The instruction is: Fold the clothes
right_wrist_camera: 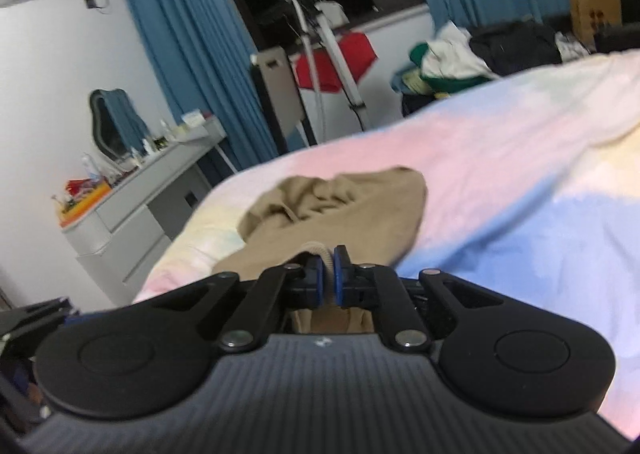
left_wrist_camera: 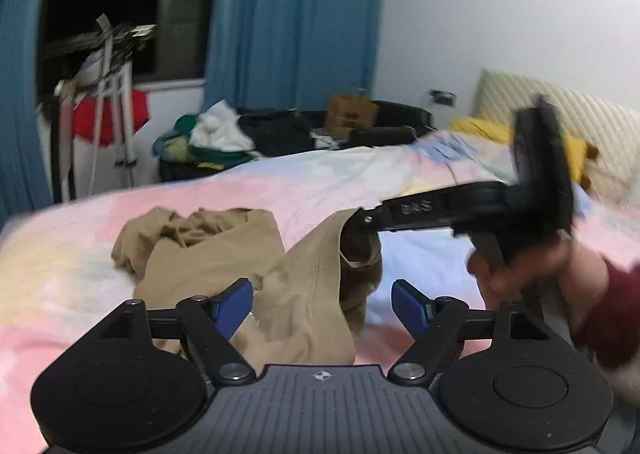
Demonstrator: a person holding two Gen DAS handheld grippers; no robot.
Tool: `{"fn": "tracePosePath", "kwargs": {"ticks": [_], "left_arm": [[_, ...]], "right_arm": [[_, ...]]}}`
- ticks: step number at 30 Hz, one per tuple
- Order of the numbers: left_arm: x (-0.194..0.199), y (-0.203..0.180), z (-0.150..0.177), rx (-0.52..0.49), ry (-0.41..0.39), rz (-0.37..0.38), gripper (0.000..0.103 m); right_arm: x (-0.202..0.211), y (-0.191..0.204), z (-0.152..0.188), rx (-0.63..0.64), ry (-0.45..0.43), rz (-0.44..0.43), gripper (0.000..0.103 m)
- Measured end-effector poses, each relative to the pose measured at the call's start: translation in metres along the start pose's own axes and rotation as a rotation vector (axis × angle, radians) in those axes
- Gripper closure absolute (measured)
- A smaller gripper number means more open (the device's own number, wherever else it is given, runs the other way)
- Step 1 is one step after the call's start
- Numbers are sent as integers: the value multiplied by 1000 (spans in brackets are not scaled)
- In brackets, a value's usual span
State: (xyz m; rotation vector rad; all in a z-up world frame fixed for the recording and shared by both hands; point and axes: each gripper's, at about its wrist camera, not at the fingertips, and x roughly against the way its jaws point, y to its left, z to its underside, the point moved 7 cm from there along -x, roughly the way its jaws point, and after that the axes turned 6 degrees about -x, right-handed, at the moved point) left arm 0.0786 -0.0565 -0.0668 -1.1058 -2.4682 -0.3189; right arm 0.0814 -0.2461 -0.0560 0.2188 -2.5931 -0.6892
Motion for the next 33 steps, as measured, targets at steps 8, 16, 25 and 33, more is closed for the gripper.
{"fn": "tracePosePath", "kwargs": {"ticks": [8, 16, 25, 33], "left_arm": [[-43, 15, 15, 142, 73, -242, 29], [-22, 57, 7, 224, 13, -442, 31], [-16, 46, 5, 133, -2, -468, 32], [-18, 18, 7, 15, -20, -427, 29]], "right_arm": [[2, 13, 0, -19, -3, -84, 95], [-12, 7, 16, 40, 53, 39, 92], [-53, -10, 54, 163, 173, 264, 71], [-17, -3, 12, 27, -86, 108, 94]]}}
